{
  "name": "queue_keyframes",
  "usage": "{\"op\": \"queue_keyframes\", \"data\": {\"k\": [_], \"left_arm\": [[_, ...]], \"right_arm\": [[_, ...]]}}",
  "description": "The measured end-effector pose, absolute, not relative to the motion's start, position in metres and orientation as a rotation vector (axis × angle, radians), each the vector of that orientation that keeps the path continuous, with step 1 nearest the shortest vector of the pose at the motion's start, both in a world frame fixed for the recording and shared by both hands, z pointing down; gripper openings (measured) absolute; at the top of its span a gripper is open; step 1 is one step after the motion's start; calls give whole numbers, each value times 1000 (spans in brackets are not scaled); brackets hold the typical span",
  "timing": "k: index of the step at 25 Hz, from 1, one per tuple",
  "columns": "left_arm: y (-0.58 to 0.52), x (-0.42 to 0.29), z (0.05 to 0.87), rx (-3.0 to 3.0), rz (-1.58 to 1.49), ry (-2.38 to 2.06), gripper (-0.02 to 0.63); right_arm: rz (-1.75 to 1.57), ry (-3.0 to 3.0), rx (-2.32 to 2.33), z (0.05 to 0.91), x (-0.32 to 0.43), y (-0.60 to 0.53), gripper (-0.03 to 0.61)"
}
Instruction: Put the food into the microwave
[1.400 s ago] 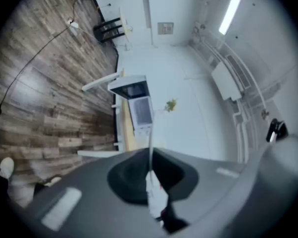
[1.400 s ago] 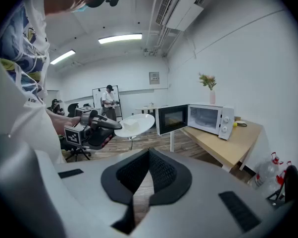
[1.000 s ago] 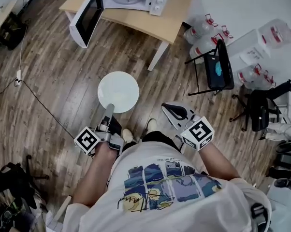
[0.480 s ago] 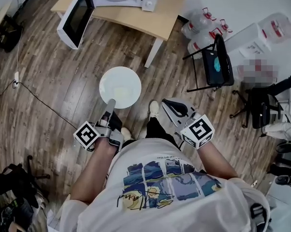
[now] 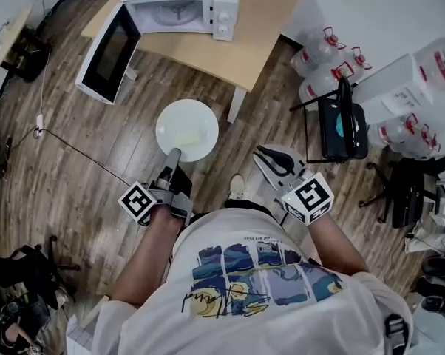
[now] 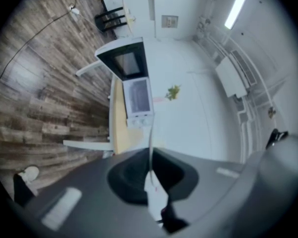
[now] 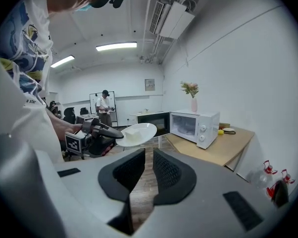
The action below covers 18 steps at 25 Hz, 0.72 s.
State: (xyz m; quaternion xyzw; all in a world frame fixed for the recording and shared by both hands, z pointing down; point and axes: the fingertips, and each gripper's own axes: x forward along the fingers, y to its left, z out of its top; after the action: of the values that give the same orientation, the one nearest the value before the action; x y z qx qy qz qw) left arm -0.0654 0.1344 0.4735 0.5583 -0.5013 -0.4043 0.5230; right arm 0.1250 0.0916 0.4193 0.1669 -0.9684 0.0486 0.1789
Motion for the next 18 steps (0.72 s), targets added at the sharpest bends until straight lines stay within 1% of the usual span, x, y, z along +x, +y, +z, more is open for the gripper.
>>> {"op": "queue_keyframes", "data": {"k": [10, 14, 18], "left_arm": [[31, -48, 481, 1313, -1025, -1244, 15], [-6, -62, 480, 1318, -1024, -1268, 15], [-41, -90, 492, 1297, -1018, -1300, 15]], "right_arm": [[198, -2711, 478, 438, 184, -1, 31], [252, -2707, 509, 444, 183, -29, 28], [260, -2690, 530, 445, 171, -51, 25]]}}
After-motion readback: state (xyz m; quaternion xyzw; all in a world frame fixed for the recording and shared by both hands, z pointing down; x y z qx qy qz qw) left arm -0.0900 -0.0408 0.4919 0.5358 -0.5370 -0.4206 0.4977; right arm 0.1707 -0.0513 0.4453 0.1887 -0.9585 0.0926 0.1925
